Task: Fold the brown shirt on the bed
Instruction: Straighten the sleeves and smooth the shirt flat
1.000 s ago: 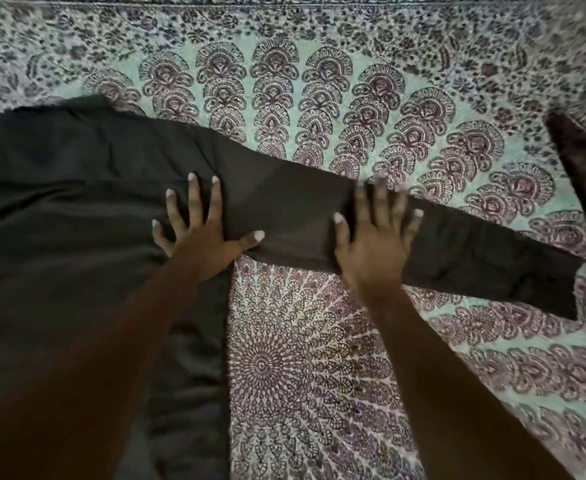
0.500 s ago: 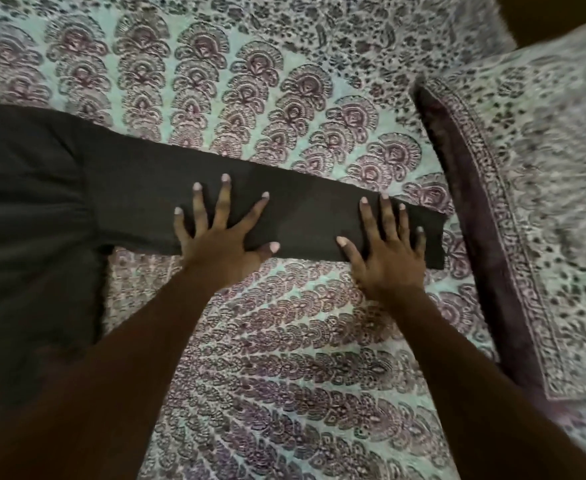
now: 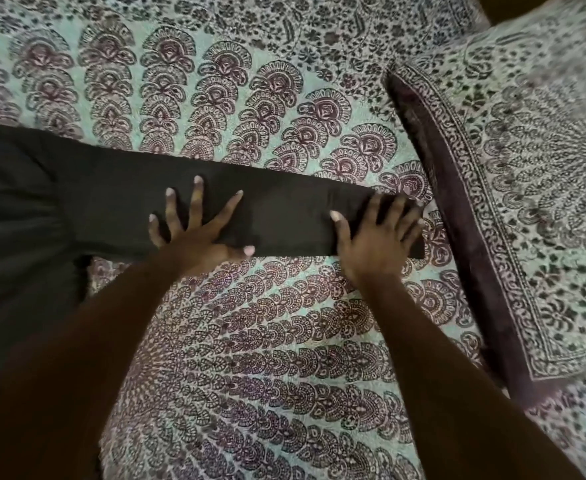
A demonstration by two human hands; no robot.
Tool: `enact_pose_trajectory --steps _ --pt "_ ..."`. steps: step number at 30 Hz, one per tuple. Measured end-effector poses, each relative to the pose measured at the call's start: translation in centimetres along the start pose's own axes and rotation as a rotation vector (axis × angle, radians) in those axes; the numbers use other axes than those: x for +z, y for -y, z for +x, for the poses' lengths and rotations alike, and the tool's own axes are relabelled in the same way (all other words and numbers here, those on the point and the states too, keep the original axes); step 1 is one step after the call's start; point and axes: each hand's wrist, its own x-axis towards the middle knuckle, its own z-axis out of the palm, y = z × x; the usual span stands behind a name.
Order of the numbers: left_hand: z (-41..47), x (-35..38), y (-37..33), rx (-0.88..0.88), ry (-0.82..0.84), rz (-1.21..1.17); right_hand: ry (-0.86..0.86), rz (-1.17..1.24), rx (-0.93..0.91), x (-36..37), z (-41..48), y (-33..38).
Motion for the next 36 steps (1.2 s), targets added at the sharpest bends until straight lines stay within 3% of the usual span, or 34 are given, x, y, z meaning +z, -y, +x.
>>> enact_pose_trajectory --steps 3,5,6,8,9,11,13,15,19,22,24,26,28,30,33,36 --pt "0.1 -1.2 1.0 0.080 0.002 -0.218 -0.022 0.031 -0.408 0.2 -1.4 5.8" --pt "-0.5 -1.5 3.1 0.182 -0.196 -0.402 0.053 0.069 -0.562 1.3 -2.1 7.9" --pt "-1.2 -1.2 4.7 0.221 -0.342 -0.430 0.067 0.062 -0.541 2.0 -2.2 8.2" --pt "-3.5 0.0 8.8 0.188 -0.628 -0.254 0.058 0.048 -0.351 3.0 -2.3 8.2" --pt "-5.0 1.0 11.2 0.106 -0.745 -0.144 0.063 0.059 -0.241 3.2 -2.4 8.7" --pt "-8.8 3.7 15.3 -0.139 -0.824 -0.064 0.047 0.088 -0.125 2.9 -2.8 10.7" --pt "-12.4 6.6 17.6 -0.287 -0.763 -0.054 -0.019 0.087 -0.237 2.5 -3.9 14.1" --pt "-15.6 9.5 18.4 -0.257 -0.678 0.048 -0.037 0.079 -0.504 2.5 -5.7 18.5" --pt "-20.9 14.4 16.3 -0.047 -0.555 0.140 -0.037 0.056 -0.923 3.4 -9.4 28.8" --pt "-24.1 16.8 14.6 0.266 -0.495 -0.056 0.025 -0.047 -1.108 4.7 -12.1 34.0" --pt "-25.1 16.2 15.3 0.361 -0.597 -0.257 0.057 -0.133 -1.235 6.2 -14.0 33.6" --pt "-25.2 14.0 17.4 0.201 -0.780 -0.317 0.053 -0.160 -1.345 7.0 -16.8 30.8" --pt "-24.4 11.4 20.5 -0.065 -0.873 -0.193 0.118 -0.195 -1.397 6.6 -19.4 26.3" --pt "-23.8 10.3 23.4 -0.241 -0.784 -0.052 0.187 -0.240 -1.409 5.7 -21.7 21.9" --pt "-24.9 13.2 24.7 -0.174 -0.563 0.118 0.234 -0.275 -1.368 4.4 -23.3 18.6" --pt "-28.7 18.2 22.3 0.030 -0.442 0.186 0.184 -0.106 -1.261 3.6 -23.6 21.6"
